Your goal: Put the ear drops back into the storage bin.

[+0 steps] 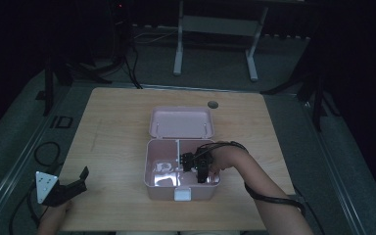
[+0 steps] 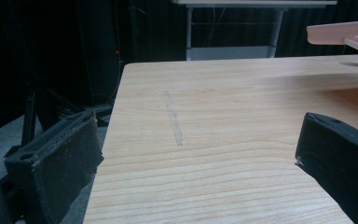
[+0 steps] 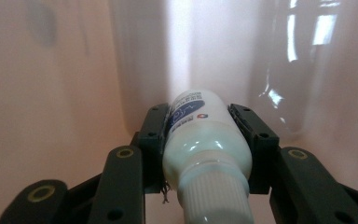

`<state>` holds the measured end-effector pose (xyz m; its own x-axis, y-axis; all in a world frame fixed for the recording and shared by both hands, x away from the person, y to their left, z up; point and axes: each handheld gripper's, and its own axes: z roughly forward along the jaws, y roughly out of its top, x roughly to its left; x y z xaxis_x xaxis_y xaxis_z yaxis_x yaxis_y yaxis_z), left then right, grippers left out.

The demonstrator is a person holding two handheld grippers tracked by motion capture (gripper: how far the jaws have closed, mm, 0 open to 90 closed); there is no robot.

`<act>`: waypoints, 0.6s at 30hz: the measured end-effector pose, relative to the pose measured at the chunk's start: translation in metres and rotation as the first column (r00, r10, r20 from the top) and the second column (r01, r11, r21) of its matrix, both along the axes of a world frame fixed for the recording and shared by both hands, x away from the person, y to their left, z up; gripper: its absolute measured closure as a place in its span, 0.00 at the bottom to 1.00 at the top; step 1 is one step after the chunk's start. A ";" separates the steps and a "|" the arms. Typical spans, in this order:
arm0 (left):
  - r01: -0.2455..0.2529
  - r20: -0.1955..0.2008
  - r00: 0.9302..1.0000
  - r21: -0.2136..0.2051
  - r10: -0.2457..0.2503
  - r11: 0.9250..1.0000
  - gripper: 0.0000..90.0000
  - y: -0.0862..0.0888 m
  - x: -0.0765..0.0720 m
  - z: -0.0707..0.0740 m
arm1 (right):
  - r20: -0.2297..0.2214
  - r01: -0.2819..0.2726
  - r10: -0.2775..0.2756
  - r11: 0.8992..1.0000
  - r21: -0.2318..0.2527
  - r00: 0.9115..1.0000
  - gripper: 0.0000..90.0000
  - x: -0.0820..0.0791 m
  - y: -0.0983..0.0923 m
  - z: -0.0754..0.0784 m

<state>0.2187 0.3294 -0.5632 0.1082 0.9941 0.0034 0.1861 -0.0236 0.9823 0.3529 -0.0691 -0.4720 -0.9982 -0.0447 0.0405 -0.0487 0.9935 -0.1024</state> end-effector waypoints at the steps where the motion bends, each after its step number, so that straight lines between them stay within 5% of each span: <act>1: 0.000 0.000 1.000 0.000 0.000 1.000 0.00 0.000 0.000 0.000 | 0.000 -0.004 0.004 1.000 -0.004 1.000 0.66 -0.001 0.001 -0.002; 18: 0.003 0.001 1.000 0.001 -0.003 1.000 0.00 0.000 0.000 0.000 | -0.019 -0.017 0.016 0.997 -0.078 1.000 0.66 0.000 0.005 -0.017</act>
